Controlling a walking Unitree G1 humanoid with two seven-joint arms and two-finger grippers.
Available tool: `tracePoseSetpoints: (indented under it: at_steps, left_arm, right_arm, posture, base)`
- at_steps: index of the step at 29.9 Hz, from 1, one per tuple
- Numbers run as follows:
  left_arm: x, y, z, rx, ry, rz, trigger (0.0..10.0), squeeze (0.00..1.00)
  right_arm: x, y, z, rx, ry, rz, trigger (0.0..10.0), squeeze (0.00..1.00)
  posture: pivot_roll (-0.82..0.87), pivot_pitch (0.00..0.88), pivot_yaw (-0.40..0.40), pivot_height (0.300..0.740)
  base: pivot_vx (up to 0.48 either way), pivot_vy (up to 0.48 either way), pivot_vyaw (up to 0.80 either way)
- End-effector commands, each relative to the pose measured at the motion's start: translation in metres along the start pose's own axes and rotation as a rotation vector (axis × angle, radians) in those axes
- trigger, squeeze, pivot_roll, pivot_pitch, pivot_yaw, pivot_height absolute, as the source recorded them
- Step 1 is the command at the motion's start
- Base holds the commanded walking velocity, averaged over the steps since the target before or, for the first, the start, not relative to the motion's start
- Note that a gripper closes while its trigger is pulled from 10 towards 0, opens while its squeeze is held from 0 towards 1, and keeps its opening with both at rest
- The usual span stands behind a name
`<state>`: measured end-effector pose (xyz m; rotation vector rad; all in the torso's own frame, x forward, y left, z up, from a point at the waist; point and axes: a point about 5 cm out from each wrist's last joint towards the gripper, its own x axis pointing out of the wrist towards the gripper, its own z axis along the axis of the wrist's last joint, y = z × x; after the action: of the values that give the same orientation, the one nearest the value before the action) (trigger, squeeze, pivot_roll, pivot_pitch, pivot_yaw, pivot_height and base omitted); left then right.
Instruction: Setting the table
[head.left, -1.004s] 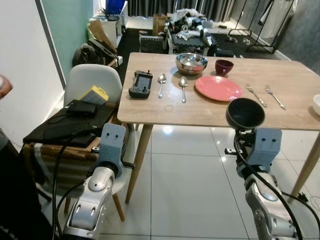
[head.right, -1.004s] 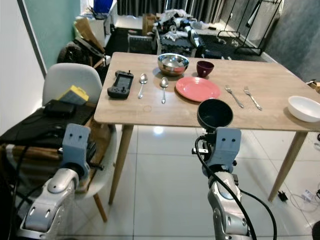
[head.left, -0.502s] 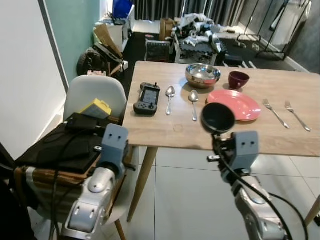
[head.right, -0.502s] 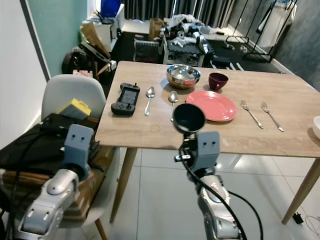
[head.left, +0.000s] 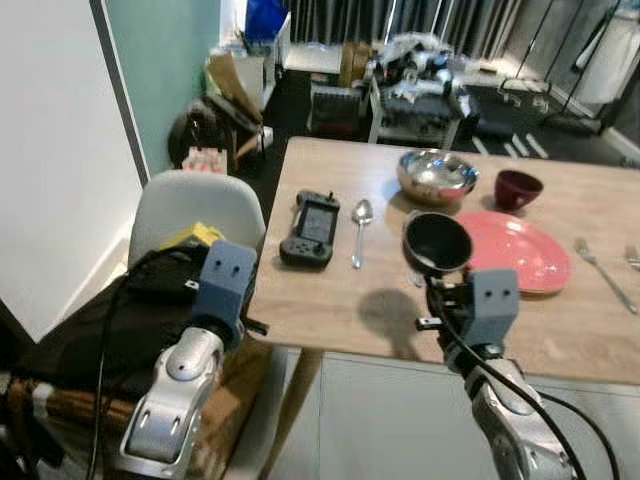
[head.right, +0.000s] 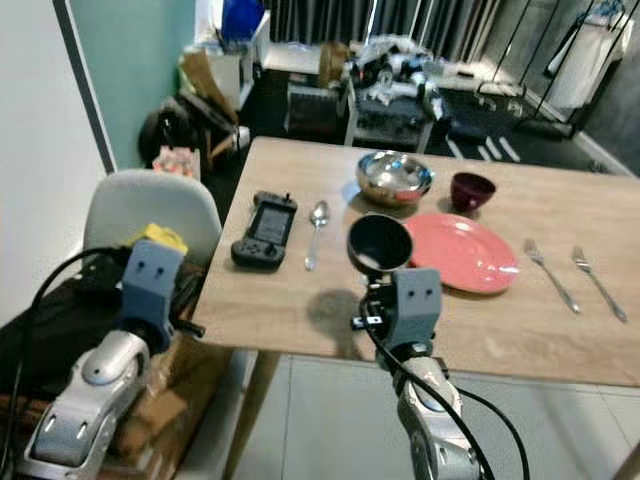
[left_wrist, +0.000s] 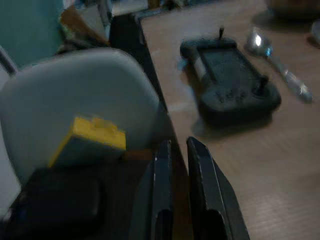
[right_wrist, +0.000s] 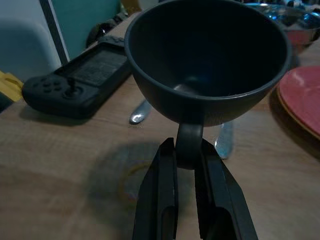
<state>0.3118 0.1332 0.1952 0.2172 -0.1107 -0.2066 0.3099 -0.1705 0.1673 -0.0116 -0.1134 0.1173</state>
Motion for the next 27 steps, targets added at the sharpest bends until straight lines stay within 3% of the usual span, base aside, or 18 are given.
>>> tracePoseSetpoints:
  at_steps: [1,7,19,27]
  left_arm:
    - [-0.007,-0.009,0.001,-0.026,-0.011,-0.079,10.0,0.00]
    - [-0.017,-0.007,0.007,-0.041,-0.042,-0.130,10.0,0.00]
    - [-0.022,-0.005,0.009,-0.061,-0.029,-0.161,10.0,0.00]
    - [-0.028,-0.008,0.005,-0.083,0.003,-0.194,10.0,0.00]
  right_arm:
    - [-0.003,-0.008,-0.001,-0.016,0.005,-0.023,10.0,0.00]
    - [-0.004,-0.008,-0.001,-0.024,0.008,-0.027,10.0,0.00]
    - [-0.005,-0.004,-0.004,-0.063,0.030,0.013,10.0,0.00]
    - [0.000,0.016,-0.015,-0.023,0.096,0.079,10.0,0.00]
  posture:
    - [0.10,0.099,0.033,0.740]
    - [0.10,0.106,0.033,0.740]
    - [0.11,0.120,0.031,0.740]
    - [0.13,0.143,0.027,0.740]
  base:
    - [0.000,0.000,0.00]
    - [0.000,0.000,0.00]
    - [0.000,0.000,0.00]
    - [0.000,0.000,0.00]
